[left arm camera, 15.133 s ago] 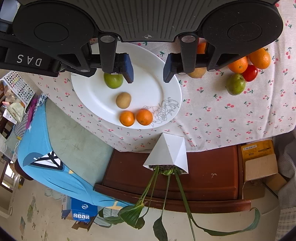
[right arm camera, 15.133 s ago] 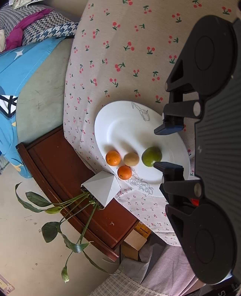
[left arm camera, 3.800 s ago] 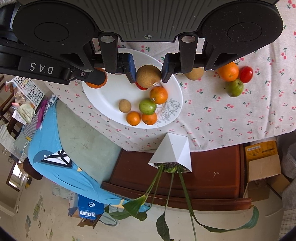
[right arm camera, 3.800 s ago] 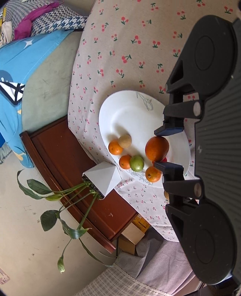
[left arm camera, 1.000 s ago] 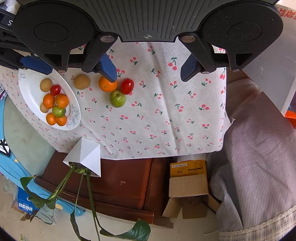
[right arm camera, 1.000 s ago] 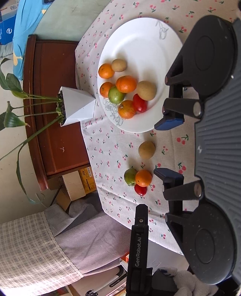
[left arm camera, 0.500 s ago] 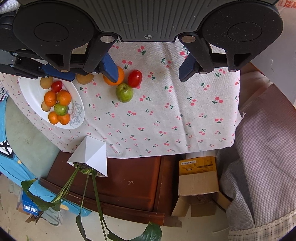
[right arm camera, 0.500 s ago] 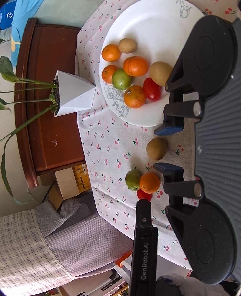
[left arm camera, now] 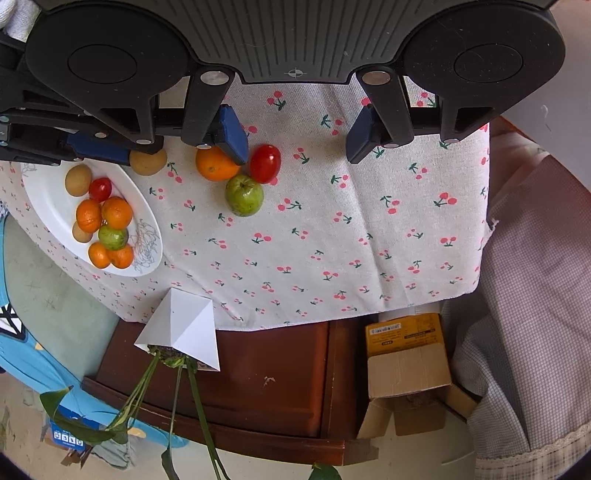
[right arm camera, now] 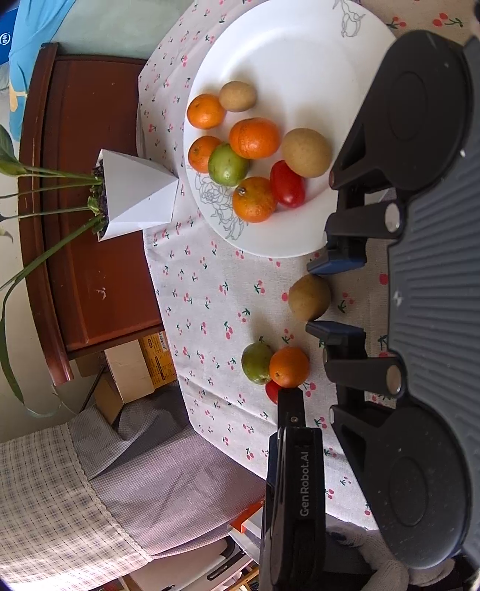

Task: Organize fruits
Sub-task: 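Grasp a brown kiwi with the right gripper, then grasp a red cherry tomato with the left gripper while the right gripper holds the kiwi, then carry tomato and kiwi onto the plate and open both grippers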

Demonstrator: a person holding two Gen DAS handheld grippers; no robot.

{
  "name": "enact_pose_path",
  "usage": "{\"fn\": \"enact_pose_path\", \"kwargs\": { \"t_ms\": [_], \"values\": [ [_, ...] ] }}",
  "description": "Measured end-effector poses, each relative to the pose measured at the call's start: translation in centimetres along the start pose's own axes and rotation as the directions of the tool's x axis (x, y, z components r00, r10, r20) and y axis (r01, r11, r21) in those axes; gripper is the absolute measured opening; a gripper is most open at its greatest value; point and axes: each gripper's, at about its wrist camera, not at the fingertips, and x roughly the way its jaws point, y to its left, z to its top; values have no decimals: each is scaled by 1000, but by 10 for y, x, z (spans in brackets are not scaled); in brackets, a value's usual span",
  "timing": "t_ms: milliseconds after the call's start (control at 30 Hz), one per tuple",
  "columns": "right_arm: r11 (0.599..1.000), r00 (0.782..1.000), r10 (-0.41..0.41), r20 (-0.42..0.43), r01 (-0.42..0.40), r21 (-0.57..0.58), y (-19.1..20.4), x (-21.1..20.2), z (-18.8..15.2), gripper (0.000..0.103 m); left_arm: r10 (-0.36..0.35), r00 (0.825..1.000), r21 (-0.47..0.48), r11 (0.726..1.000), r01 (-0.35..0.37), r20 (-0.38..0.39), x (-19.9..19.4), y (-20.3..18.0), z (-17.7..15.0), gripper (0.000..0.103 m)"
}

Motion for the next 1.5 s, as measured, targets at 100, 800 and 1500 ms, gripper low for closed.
{"fn": "enact_pose_path", "kwargs": {
  "t_ms": [100, 800, 1500],
  "values": [
    [1000, 1000, 0, -2, 0, 11, -1, -1, 0, 27, 6, 1000, 28, 1000, -7, 15, 2, -3, 0, 56],
    [997, 1000, 3, 1, -4, 75, -5, -1, 0, 27, -56, 997, 140, 989, 49, 47, 6, -21, -3, 17],
    [994, 998, 30, 57, -36, 103, -6, -23, 7, 27, -78, 991, 100, 993, 67, 107, -20, -25, 4, 16]
  ]
}}
